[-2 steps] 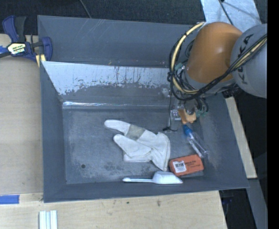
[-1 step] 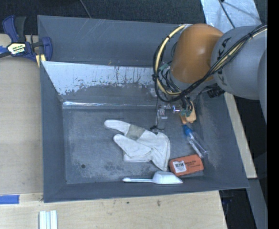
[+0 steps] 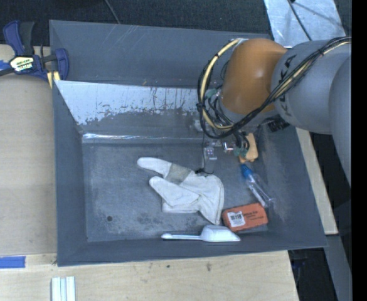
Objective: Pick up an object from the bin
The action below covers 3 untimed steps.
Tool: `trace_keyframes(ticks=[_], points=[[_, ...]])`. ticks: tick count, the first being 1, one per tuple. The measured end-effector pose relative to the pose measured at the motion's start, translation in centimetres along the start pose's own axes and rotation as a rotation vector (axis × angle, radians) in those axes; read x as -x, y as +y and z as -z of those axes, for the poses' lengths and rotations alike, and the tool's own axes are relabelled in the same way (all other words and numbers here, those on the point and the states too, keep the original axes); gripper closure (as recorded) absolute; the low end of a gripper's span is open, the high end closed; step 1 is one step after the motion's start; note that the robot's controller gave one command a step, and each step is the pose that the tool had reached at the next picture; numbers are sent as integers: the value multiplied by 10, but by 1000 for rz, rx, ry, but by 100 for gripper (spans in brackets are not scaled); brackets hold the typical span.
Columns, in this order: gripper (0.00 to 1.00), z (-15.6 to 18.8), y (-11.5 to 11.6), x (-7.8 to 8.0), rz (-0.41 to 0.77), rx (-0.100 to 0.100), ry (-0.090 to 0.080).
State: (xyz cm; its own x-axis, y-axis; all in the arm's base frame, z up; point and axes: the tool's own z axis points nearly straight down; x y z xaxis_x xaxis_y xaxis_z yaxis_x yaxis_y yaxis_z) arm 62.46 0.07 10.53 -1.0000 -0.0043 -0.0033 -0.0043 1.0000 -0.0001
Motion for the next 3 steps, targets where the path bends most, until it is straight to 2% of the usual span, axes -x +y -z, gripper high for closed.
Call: trace_keyframes(ticks=[1, 2, 3], points=[[0, -19, 25, -5, 129, -1, 1], [0, -30, 39, -7, 266, 1, 1], [100, -33, 69, -34, 174, 1, -4]])
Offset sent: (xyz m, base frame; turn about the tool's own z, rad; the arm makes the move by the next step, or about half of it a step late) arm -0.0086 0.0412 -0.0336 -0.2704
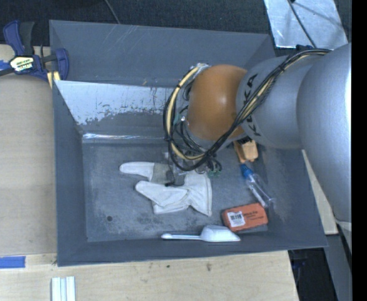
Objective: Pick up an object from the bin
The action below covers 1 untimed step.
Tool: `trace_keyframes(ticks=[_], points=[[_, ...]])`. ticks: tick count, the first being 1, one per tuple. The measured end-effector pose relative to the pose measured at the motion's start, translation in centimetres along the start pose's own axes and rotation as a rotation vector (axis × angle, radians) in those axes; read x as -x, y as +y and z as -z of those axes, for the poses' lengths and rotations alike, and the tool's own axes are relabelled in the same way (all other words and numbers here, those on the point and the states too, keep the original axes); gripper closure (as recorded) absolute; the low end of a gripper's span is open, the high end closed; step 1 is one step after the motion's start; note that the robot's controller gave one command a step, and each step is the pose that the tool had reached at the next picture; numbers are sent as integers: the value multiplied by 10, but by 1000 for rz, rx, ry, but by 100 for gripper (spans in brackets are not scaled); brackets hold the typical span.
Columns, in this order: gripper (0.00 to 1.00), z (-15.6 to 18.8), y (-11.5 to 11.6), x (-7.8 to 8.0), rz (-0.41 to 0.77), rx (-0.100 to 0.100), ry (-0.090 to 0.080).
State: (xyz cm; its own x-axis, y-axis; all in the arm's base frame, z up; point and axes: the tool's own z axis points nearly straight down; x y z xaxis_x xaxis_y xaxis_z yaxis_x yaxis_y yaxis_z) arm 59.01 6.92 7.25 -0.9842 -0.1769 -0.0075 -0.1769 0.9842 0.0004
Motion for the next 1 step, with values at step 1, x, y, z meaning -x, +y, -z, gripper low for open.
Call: trace_keyframes(ticks=[1], points=[[100, 0, 0, 0, 0, 0, 0]])
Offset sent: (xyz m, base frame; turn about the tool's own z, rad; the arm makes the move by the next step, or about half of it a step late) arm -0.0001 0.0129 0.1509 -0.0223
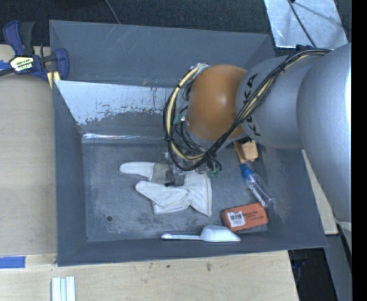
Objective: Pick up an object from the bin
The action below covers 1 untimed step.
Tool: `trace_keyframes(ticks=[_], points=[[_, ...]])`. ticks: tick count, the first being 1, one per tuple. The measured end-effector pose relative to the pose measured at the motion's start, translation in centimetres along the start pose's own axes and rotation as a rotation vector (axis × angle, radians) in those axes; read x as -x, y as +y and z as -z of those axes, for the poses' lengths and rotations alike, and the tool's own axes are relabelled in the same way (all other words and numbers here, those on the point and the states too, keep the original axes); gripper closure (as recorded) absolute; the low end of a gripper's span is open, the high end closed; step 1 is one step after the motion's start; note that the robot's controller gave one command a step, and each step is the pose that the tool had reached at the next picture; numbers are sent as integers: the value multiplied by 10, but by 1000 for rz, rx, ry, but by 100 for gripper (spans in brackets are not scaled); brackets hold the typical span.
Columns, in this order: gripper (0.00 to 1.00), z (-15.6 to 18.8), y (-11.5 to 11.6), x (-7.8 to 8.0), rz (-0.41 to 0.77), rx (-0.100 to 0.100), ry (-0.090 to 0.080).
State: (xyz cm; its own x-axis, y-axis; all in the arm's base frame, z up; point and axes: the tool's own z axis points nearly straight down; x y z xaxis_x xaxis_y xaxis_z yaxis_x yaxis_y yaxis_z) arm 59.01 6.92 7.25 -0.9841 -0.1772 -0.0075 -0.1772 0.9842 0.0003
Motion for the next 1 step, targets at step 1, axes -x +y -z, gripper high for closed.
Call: trace_keyframes(ticks=[1], points=[[100, 153, 12, 5, 22, -1, 0]])
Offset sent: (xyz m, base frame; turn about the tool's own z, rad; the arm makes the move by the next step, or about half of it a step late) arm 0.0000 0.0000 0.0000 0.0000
